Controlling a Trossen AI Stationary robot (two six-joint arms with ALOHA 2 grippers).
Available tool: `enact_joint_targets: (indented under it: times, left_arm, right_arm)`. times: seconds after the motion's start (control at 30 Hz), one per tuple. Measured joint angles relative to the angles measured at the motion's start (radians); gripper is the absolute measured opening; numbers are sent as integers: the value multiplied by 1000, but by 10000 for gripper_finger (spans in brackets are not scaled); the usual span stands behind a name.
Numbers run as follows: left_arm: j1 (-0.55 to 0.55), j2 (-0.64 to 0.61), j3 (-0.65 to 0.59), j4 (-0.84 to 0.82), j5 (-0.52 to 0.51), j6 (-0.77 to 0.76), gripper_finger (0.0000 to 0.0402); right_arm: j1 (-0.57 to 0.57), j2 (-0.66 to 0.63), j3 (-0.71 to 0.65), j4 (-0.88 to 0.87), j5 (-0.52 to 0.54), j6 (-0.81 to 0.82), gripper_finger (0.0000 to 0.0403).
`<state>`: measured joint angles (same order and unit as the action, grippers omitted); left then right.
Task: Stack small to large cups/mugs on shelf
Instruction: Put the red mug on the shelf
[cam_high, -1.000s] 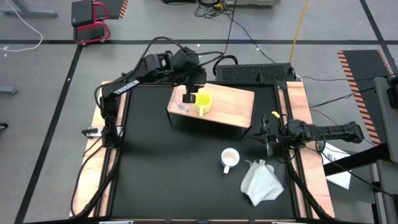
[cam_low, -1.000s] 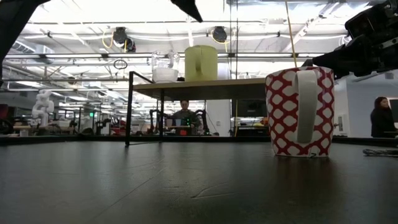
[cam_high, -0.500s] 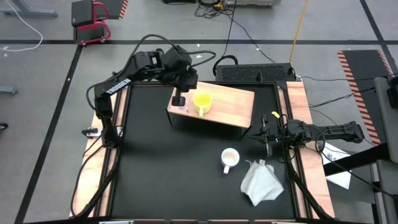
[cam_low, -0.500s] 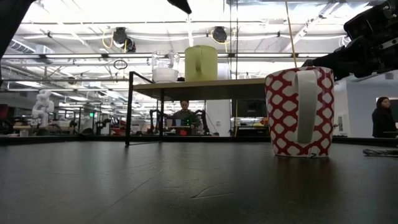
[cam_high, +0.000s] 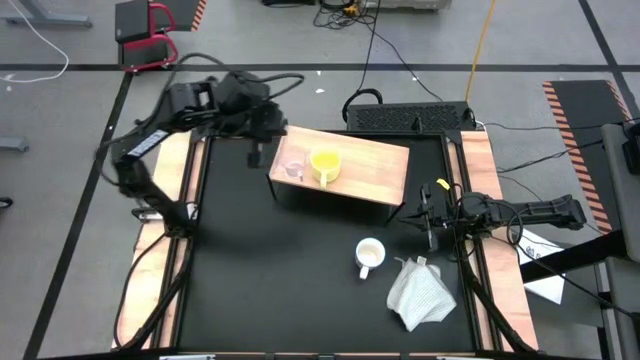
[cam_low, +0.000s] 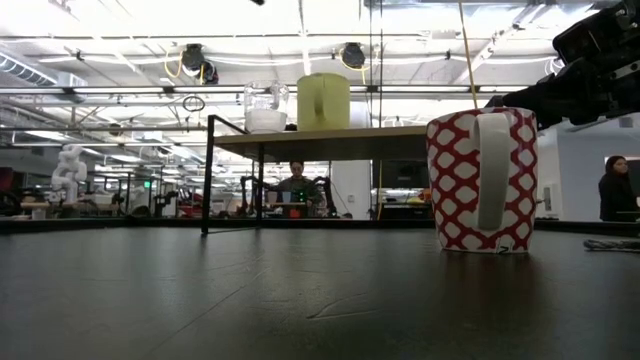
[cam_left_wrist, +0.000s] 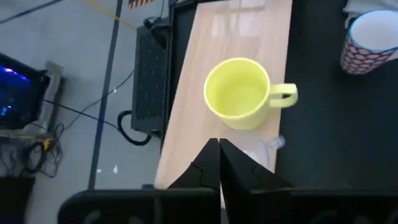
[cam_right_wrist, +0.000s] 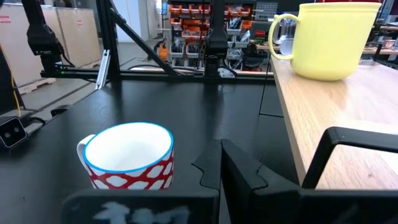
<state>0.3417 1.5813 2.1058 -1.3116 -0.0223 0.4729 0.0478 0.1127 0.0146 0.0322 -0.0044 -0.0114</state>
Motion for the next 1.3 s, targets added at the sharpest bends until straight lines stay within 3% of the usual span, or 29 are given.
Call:
enact_joint_targets:
  times: [0.23, 0.47, 0.77, 1.3]
  left_arm:
    - [6, -313, -463, 352, 161, -18, 0]
    - [-1, -585, -904, 708, 188, -102, 0]
    - [-3, -870, -1249, 1031, 238, -224, 0]
    - [-95, -1111, -1785, 1522, 284, -352, 0]
  right_arm:
    - [0, 0, 0, 0, 0, -1, 0]
    - [0, 0, 0, 0, 0, -1, 0]
    - [0, 0, 0, 0, 0, -1, 0]
    - [0, 0, 0, 8, 0, -1, 0]
